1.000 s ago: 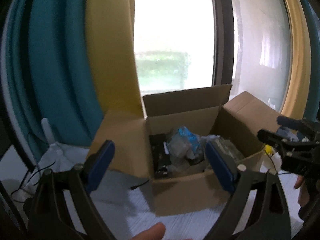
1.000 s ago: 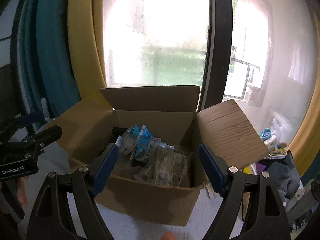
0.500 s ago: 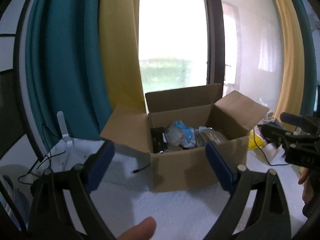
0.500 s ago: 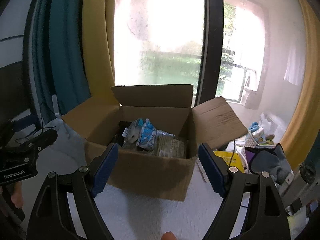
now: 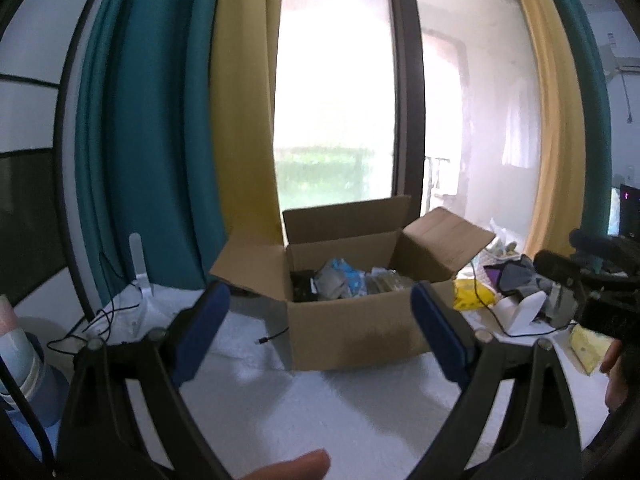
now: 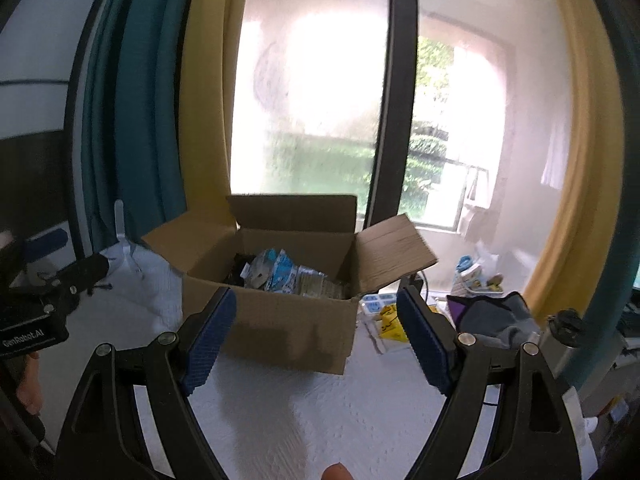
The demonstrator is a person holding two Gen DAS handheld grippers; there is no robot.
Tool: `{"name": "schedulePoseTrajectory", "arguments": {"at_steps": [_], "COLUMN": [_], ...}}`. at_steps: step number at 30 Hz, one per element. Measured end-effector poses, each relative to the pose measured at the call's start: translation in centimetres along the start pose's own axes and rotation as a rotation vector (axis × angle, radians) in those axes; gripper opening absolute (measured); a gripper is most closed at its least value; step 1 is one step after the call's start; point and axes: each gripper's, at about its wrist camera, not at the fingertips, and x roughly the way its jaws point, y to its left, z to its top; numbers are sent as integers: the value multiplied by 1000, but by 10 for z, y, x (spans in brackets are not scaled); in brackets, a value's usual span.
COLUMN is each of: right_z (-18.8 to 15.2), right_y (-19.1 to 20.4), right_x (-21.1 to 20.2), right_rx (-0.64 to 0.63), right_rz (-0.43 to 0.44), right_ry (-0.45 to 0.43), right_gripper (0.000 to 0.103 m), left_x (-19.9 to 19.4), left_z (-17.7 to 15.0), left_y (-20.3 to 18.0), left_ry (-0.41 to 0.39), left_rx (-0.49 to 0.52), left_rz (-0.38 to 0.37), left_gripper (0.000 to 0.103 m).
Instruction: Organize snacks
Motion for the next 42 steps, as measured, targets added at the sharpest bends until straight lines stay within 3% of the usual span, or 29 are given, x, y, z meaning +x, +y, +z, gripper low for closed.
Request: {"name": "schedulePoseTrajectory", "arguments": {"at_steps": [9,17,42], "right_z": [0,-6,-33], "right_y": [-4,-3,-6], "right_x": [-56,-89,-90], "right_rx": [32,45,77], "right_rz": [-36,-61,-62], "right_ry": [-66,-98,-32], "right_gripper": [85,85,85], "left_x": [-49,-73,-78], "left_z": [6,3,-19], "left_y": [-4,-6,-4], "left_ry": [-69,-85,-33], "left_rx": [-8,-6,7], "left_rz": [-13,-9,8], "left_gripper": [93,93,93]}}
